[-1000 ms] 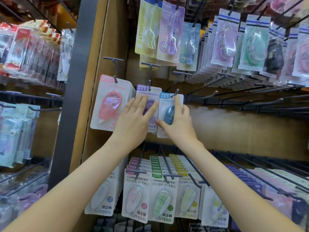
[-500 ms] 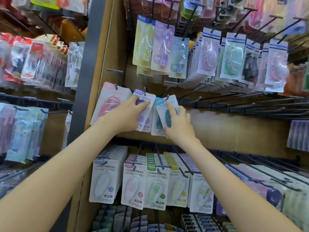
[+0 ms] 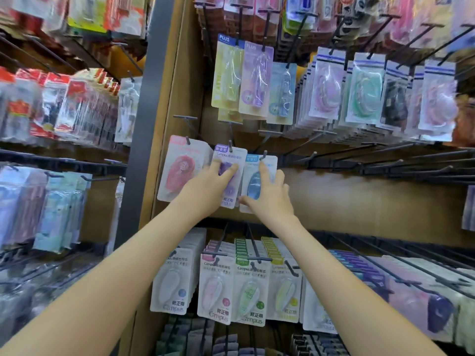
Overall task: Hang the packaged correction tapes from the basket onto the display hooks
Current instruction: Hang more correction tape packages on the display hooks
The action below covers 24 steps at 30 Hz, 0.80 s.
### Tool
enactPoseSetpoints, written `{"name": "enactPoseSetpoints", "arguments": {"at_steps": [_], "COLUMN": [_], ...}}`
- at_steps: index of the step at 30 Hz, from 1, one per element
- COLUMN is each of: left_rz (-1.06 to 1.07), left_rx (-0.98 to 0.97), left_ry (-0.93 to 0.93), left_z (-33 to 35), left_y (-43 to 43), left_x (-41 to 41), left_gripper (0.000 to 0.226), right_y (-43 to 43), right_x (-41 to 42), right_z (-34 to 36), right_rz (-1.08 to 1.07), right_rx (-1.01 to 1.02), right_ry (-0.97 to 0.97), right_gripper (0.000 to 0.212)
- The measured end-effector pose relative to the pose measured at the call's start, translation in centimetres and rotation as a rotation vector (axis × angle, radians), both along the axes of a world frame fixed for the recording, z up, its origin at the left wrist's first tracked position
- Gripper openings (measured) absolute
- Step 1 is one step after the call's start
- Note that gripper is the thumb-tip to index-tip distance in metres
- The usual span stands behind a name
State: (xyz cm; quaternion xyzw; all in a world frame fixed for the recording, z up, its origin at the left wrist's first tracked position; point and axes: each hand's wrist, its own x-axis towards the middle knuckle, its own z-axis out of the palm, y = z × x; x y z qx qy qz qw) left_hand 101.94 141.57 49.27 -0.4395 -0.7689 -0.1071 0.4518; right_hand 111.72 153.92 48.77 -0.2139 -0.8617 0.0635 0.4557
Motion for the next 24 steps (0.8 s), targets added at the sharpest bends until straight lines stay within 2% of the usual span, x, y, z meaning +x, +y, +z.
{"name": "enactPoseSetpoints", "arguments": {"at_steps": [10, 13, 15, 18, 21, 24], "left_rz": [0.005, -0.029, -0.144, -0.375, -0.434, -0.452], "left_rx": [0.012, 0.024, 0.067, 0.203, 0.336, 0.427], "left_ry": [0.114, 0.112, 0.119, 0.103, 0.042, -0.055], "left_z": [-0.4, -0.7, -1.4, -2.8, -4.8, -7.8], "left_y": [1.6, 1.7, 1.6, 1.0, -0.4, -2.5], "left_x": [-0.7, -0.6, -0.3, 0.6, 1.8, 3.8], "left_gripper": [0.071, 0.071, 0.074, 0.071, 0.056, 0.056], "right_y": [1.0, 0.7, 0.3, -0.9, -2.6, -4.9], "right_x": [-1.9, -1.5, -1.1, 0.0, 1.4, 3.2], "right_z": [-0.4, -0.7, -1.2, -1.9, -3.1, -5.7], "right_rz": [-0.015, -0.075, -0.079, -0.002, 0.086, 0.218], "right_rx": [-0.018, 0.081, 0.188, 0.228, 0.241, 0.239], "right_ry": [0.02, -0.014, 0.015, 0.058, 0.102, 0.177], "right_gripper": [0.099, 0.098, 0.094, 0.085, 0.078, 0.067]}}
